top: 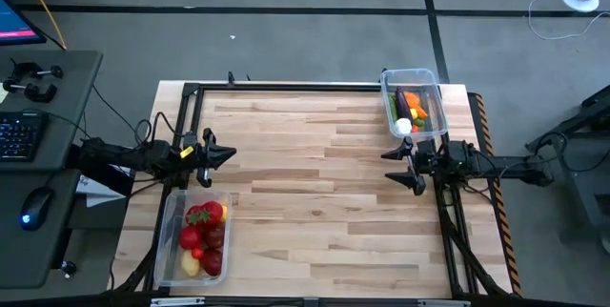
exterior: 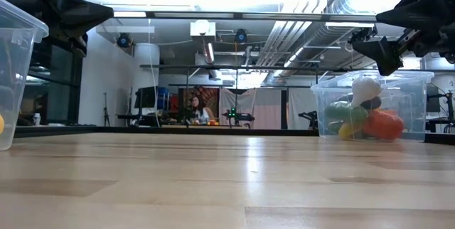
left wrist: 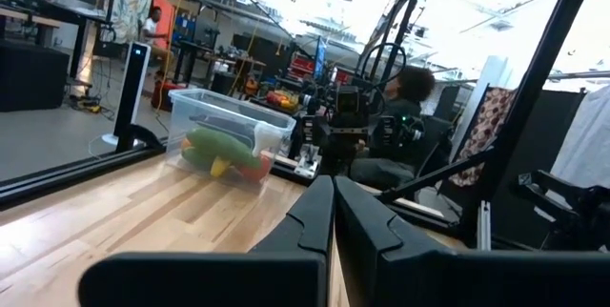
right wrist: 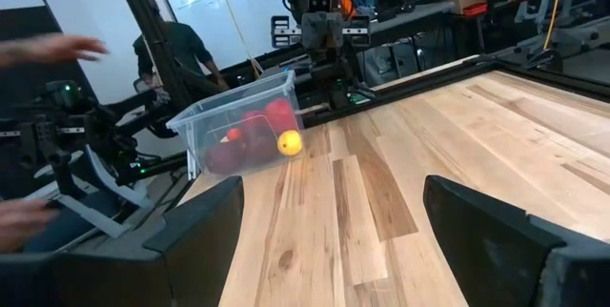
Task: Sort produce into baskets
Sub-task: Return to Home Position
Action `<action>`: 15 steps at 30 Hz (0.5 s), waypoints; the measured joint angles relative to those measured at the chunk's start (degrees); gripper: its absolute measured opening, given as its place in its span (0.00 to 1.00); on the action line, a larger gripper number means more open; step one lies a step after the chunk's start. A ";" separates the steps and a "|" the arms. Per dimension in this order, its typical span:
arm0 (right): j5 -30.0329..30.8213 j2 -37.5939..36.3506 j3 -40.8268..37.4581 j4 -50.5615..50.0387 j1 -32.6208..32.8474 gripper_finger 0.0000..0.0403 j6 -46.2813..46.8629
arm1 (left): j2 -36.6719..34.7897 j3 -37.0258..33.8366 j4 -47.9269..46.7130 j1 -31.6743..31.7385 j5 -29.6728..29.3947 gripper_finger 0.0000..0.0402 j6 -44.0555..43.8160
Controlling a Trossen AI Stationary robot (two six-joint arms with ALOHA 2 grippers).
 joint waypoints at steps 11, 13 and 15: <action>-0.02 0.00 -0.01 0.00 0.00 0.79 -0.01 | -0.60 0.00 -0.77 0.00 0.02 0.00 6.59; -0.02 0.00 -0.01 0.00 0.00 0.79 0.00 | -0.92 0.02 -0.18 0.28 0.10 0.00 12.23; -0.02 0.00 0.00 0.00 0.00 0.79 -0.01 | -0.92 0.04 -0.92 1.20 0.97 0.00 16.67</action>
